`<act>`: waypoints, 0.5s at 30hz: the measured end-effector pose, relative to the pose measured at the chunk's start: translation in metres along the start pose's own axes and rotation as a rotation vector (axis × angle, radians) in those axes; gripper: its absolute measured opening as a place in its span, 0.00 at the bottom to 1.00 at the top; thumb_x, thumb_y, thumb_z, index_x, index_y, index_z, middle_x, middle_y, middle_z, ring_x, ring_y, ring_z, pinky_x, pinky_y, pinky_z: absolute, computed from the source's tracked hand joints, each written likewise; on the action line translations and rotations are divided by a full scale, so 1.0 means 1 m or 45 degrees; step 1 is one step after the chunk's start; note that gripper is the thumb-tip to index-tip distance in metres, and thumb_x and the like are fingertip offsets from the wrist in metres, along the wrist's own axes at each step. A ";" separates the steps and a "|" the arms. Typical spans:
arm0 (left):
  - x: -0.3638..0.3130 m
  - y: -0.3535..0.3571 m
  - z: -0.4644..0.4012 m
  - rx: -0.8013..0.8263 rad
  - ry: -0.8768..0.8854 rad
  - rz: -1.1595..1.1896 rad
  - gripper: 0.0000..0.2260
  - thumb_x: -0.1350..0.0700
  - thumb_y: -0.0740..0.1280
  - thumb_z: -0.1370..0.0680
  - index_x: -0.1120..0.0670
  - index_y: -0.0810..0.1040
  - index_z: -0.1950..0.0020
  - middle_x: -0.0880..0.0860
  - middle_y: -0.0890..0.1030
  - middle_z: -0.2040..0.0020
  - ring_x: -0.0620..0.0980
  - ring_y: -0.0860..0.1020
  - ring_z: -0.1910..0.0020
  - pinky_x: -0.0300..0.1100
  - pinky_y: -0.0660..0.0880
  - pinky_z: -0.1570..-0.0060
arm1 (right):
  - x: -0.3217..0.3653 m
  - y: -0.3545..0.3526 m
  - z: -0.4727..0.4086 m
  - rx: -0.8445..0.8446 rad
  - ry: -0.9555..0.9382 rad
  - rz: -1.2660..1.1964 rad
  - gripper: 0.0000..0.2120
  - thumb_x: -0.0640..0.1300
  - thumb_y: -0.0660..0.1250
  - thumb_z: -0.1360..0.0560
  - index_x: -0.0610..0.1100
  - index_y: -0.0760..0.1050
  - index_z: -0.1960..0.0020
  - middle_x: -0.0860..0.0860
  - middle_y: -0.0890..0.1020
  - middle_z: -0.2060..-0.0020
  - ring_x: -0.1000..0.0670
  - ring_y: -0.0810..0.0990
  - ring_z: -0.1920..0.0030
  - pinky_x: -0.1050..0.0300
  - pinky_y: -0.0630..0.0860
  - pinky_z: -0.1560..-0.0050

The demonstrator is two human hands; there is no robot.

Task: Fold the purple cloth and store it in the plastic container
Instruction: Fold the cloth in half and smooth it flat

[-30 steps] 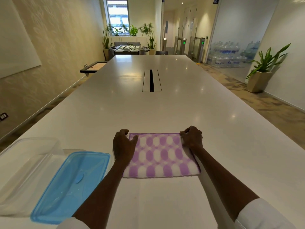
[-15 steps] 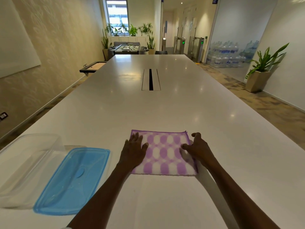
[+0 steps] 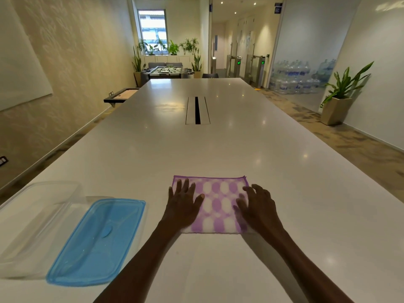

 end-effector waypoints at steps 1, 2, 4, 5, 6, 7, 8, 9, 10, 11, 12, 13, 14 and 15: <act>-0.006 0.000 0.003 0.001 0.013 0.004 0.28 0.40 0.50 0.19 0.52 0.58 0.22 0.55 0.55 0.20 0.54 0.49 0.21 0.55 0.44 0.24 | 0.005 0.005 0.004 0.037 -0.059 0.072 0.26 0.57 0.58 0.21 0.47 0.64 0.26 0.43 0.66 0.26 0.42 0.63 0.27 0.46 0.63 0.29; -0.011 0.001 0.005 0.012 0.019 0.014 0.28 0.40 0.50 0.19 0.51 0.56 0.22 0.54 0.54 0.20 0.54 0.48 0.20 0.55 0.43 0.24 | 0.007 0.012 0.007 0.108 -0.098 0.133 0.28 0.59 0.53 0.20 0.48 0.60 0.24 0.45 0.60 0.23 0.43 0.57 0.23 0.43 0.57 0.27; -0.019 0.005 0.009 0.063 0.023 0.030 0.29 0.38 0.49 0.20 0.49 0.53 0.21 0.53 0.51 0.20 0.55 0.46 0.20 0.56 0.42 0.24 | 0.008 0.025 0.015 0.267 -0.087 0.145 0.30 0.62 0.47 0.19 0.50 0.50 0.21 0.46 0.46 0.20 0.43 0.44 0.21 0.37 0.46 0.25; -0.020 0.007 0.012 0.097 0.022 0.029 0.30 0.36 0.47 0.20 0.47 0.51 0.21 0.52 0.50 0.19 0.55 0.45 0.21 0.57 0.41 0.25 | 0.006 0.030 0.019 0.316 -0.058 0.130 0.31 0.63 0.44 0.20 0.51 0.46 0.21 0.46 0.42 0.20 0.43 0.40 0.21 0.36 0.42 0.25; -0.020 0.011 0.014 0.124 0.024 0.015 0.31 0.35 0.46 0.21 0.46 0.50 0.21 0.52 0.48 0.19 0.55 0.44 0.21 0.58 0.40 0.25 | 0.004 0.034 0.023 0.333 -0.033 0.131 0.32 0.64 0.42 0.20 0.52 0.43 0.21 0.45 0.39 0.21 0.43 0.38 0.21 0.36 0.40 0.25; -0.018 0.015 0.016 0.136 0.030 -0.017 0.32 0.33 0.44 0.22 0.45 0.48 0.21 0.51 0.46 0.19 0.55 0.42 0.21 0.58 0.40 0.25 | 0.002 0.037 0.027 0.320 -0.011 0.151 0.32 0.65 0.41 0.21 0.54 0.41 0.21 0.45 0.37 0.21 0.42 0.37 0.22 0.36 0.39 0.25; -0.016 0.018 0.018 0.134 0.036 -0.059 0.32 0.32 0.42 0.23 0.44 0.47 0.21 0.51 0.45 0.19 0.54 0.41 0.21 0.58 0.39 0.24 | 0.001 0.040 0.030 0.292 0.007 0.175 0.32 0.66 0.39 0.22 0.55 0.40 0.21 0.45 0.36 0.21 0.42 0.36 0.22 0.36 0.39 0.24; -0.015 0.021 0.019 0.123 0.037 -0.093 0.33 0.31 0.41 0.23 0.43 0.46 0.21 0.50 0.44 0.19 0.54 0.40 0.21 0.58 0.39 0.24 | 0.001 0.040 0.031 0.265 0.017 0.191 0.33 0.67 0.39 0.22 0.55 0.40 0.21 0.44 0.36 0.22 0.41 0.37 0.22 0.37 0.39 0.24; -0.014 0.023 0.019 0.111 0.034 -0.111 0.33 0.30 0.40 0.24 0.43 0.46 0.21 0.50 0.43 0.20 0.54 0.40 0.21 0.58 0.38 0.25 | 0.002 0.040 0.032 0.250 0.023 0.198 0.33 0.67 0.39 0.22 0.56 0.40 0.21 0.43 0.36 0.22 0.40 0.37 0.22 0.37 0.39 0.24; -0.014 0.025 0.019 0.106 0.029 -0.120 0.34 0.30 0.40 0.25 0.42 0.46 0.21 0.50 0.43 0.20 0.54 0.40 0.21 0.58 0.38 0.25 | 0.002 0.040 0.032 0.251 0.029 0.200 0.33 0.67 0.39 0.22 0.56 0.40 0.21 0.43 0.36 0.22 0.39 0.37 0.22 0.37 0.40 0.24; -0.015 0.026 0.019 0.102 0.022 -0.124 0.35 0.29 0.39 0.25 0.42 0.45 0.21 0.50 0.43 0.20 0.54 0.40 0.21 0.58 0.38 0.25 | 0.003 0.039 0.032 0.262 0.034 0.202 0.33 0.67 0.40 0.22 0.56 0.40 0.21 0.42 0.36 0.22 0.38 0.38 0.22 0.37 0.41 0.24; -0.015 0.026 0.019 0.100 0.016 -0.127 0.36 0.28 0.38 0.26 0.42 0.45 0.21 0.50 0.43 0.20 0.54 0.40 0.21 0.59 0.38 0.25 | 0.004 0.039 0.031 0.285 0.045 0.203 0.33 0.67 0.40 0.22 0.55 0.41 0.21 0.41 0.37 0.22 0.37 0.39 0.22 0.37 0.42 0.24; -0.016 0.027 0.019 0.103 0.012 -0.129 0.37 0.27 0.37 0.27 0.42 0.45 0.21 0.50 0.43 0.20 0.54 0.40 0.21 0.60 0.38 0.25 | 0.004 0.037 0.030 0.315 0.063 0.198 0.34 0.67 0.42 0.22 0.55 0.42 0.21 0.39 0.39 0.22 0.36 0.41 0.22 0.37 0.43 0.24; -0.017 0.027 0.020 0.106 0.007 -0.128 0.38 0.27 0.37 0.28 0.42 0.45 0.21 0.50 0.42 0.20 0.55 0.39 0.21 0.60 0.38 0.25 | 0.005 0.034 0.030 0.329 0.084 0.190 0.34 0.68 0.44 0.22 0.54 0.45 0.21 0.38 0.43 0.22 0.35 0.45 0.22 0.37 0.47 0.25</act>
Point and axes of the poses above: each hand's wrist, its own z-axis away from the middle knuckle, its own y-axis out of the palm, x = y × z, the point moved 1 cm from there along -z, towards the middle knuckle
